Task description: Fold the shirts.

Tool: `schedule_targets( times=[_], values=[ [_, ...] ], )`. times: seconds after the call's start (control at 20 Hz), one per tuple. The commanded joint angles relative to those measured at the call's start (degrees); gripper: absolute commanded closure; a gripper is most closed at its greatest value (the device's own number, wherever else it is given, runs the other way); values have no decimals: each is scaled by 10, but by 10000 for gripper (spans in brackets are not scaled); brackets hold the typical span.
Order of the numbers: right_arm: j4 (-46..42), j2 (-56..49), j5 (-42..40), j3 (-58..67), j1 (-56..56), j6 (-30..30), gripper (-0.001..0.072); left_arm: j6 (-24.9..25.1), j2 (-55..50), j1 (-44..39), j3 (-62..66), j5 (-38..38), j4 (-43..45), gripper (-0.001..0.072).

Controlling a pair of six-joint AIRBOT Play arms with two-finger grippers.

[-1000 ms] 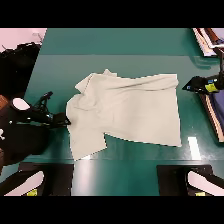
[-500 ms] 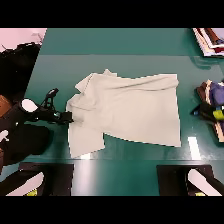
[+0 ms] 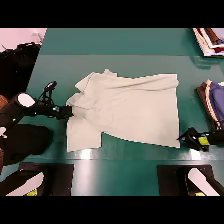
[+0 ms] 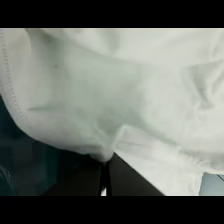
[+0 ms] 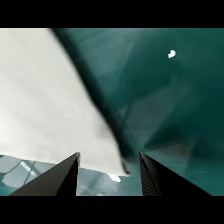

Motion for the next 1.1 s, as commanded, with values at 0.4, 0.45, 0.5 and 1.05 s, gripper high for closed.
schedule_targets(
  times=[0.4, 0.45, 0.5, 1.05],
  values=[
    [15, 1, -4, -17, 139, -2, 699, 0, 20, 0, 2, 0, 1, 683],
    [15, 1, -3, -5, 147, -2, 699, -3, 38, 0, 5, 1, 2, 684],
    [16, 1, 1, 19, 155, -2, 700, -5, 60, 0, 14, -2, 4, 684],
    [-6, 148, -107, 599, 202, -4, 700, -21, 234, 0, 533, -89, 49, 684]
  ],
)
